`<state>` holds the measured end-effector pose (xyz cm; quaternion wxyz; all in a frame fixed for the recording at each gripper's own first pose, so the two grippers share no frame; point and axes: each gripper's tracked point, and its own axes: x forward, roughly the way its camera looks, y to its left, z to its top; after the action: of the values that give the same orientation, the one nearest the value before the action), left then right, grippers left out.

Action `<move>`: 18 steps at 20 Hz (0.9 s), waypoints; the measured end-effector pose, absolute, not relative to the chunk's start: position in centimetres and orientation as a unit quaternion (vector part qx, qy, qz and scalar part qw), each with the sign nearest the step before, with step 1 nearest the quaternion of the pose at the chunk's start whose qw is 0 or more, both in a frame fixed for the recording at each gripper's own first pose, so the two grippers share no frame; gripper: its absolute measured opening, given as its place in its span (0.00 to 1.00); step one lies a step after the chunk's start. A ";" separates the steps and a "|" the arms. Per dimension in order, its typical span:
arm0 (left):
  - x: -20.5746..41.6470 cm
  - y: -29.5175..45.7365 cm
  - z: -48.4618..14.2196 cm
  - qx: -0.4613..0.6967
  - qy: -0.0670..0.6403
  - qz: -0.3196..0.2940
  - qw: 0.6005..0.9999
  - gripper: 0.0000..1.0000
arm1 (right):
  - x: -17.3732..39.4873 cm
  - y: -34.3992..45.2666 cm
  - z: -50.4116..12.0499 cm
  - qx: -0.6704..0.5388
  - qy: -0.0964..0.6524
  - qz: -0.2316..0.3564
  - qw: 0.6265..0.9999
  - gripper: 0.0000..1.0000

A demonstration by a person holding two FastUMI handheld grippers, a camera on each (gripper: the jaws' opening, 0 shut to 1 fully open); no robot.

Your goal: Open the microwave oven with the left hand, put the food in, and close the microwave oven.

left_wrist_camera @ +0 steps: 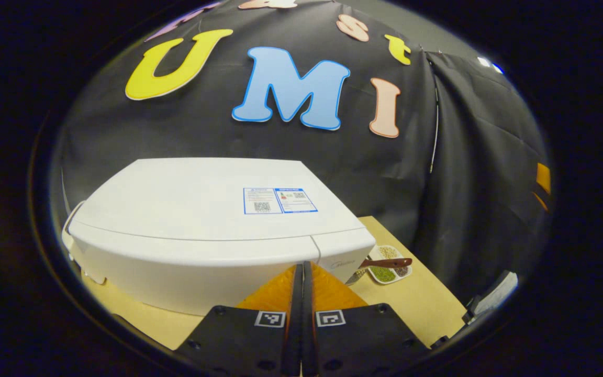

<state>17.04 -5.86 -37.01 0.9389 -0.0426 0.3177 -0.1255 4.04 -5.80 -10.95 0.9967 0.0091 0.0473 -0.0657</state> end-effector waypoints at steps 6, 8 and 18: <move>14.7 -2.6 -22.4 -0.004 0.187 -0.085 0.979 0.10 | 4.5 -4.0 -8.8 0.001 0.035 -0.036 0.999 0.96; 12.9 -1.0 -15.2 0.002 0.127 -0.068 0.990 0.63 | 4.8 -3.1 -6.9 -0.001 0.022 -0.027 0.999 0.96; 4.5 5.9 1.9 0.013 0.018 -0.030 0.999 0.96 | 2.4 2.4 0.6 -0.008 -0.014 -0.016 1.000 0.96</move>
<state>4.52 5.94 1.94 0.9993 0.0133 0.0176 -0.0303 2.39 2.43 0.60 0.9997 -0.0076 -0.0144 -0.0158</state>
